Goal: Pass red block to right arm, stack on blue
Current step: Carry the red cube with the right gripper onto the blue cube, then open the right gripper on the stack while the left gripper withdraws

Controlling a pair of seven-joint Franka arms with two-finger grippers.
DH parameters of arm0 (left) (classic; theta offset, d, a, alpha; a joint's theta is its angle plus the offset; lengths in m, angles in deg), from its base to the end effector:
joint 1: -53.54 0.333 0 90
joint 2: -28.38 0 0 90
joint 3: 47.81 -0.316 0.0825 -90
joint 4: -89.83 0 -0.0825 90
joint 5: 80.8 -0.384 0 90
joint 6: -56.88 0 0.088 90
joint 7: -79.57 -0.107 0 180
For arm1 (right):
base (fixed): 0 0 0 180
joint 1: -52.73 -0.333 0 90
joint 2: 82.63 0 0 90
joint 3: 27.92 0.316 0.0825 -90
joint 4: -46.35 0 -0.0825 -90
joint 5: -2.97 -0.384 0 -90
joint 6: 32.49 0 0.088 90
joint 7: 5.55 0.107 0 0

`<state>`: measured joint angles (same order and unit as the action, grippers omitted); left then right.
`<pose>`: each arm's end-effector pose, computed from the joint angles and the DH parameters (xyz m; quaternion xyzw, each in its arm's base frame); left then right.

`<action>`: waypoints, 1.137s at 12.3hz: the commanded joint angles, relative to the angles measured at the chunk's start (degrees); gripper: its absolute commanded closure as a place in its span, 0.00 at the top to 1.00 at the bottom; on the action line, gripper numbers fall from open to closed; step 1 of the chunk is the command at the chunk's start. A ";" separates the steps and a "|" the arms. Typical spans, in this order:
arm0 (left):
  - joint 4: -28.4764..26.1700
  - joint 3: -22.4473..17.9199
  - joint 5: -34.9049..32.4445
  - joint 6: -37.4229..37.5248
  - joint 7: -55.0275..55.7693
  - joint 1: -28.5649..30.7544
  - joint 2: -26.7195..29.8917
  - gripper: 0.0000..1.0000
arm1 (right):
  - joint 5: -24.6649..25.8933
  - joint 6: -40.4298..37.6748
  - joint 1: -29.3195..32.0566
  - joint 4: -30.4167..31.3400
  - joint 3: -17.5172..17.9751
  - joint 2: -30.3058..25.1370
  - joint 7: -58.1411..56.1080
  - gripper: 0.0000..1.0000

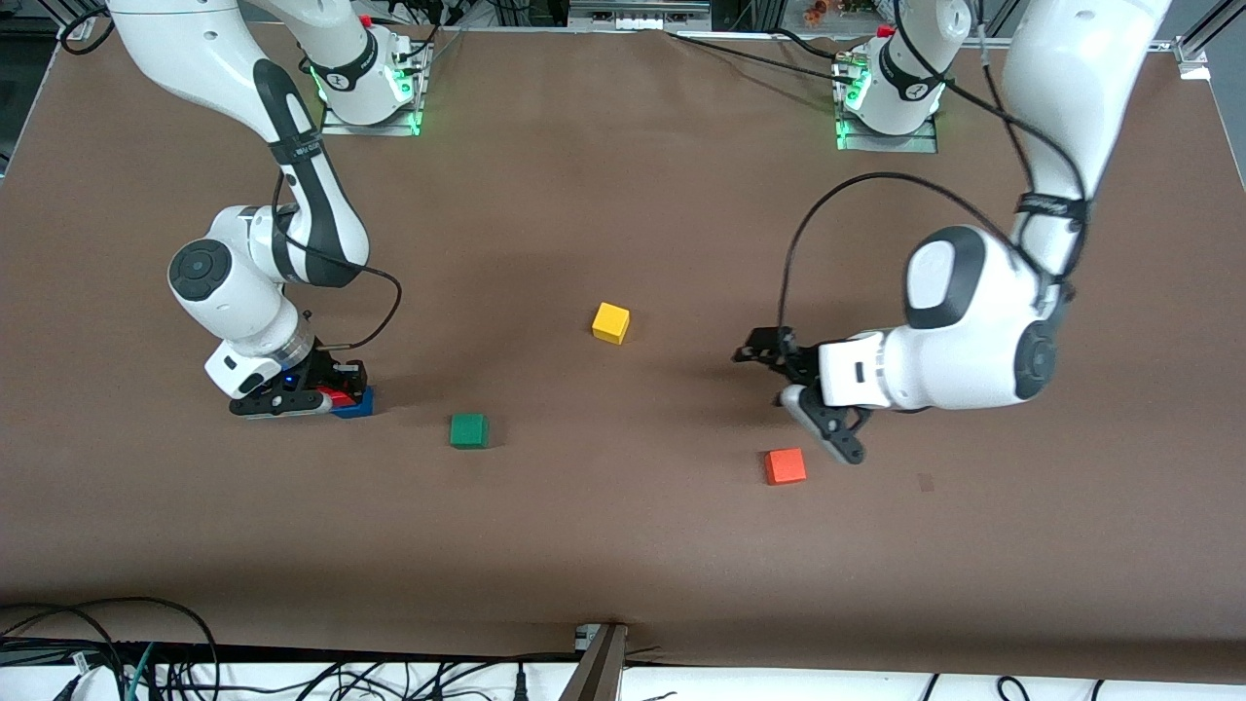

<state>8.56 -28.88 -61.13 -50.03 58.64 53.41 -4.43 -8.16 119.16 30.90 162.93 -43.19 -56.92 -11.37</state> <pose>0.6670 -0.2123 0.3809 0.9327 -0.2572 -0.0440 0.2490 0.6128 0.0710 0.2467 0.9947 0.0443 0.0926 0.0016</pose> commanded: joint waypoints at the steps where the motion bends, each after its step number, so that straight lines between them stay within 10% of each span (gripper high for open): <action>1: 0.93 -1.53 -10.75 8.17 7.47 -0.66 4.15 1.00 | 1.99 0.85 -0.58 1.81 -0.90 -1.45 0.54 0.00; 4: 5.24 -1.62 -25.67 19.88 17.56 -0.58 7.84 1.00 | 2.08 0.85 -0.58 1.72 -0.90 -0.92 0.81 0.00; 8: 9.10 -4.32 -27.41 25.33 17.69 0.57 11.26 1.00 | 2.08 0.93 -0.84 1.37 -0.81 -0.40 0.81 0.00; 14: -11.68 -13.66 -23.80 21.15 17.51 0.39 35.24 1.00 | 2.08 1.99 -0.93 1.28 -0.72 0.57 0.98 0.00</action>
<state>8.68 -41.20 -86.52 -24.60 76.19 54.00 21.45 -7.18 119.74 30.51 163.49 -43.62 -56.35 -11.37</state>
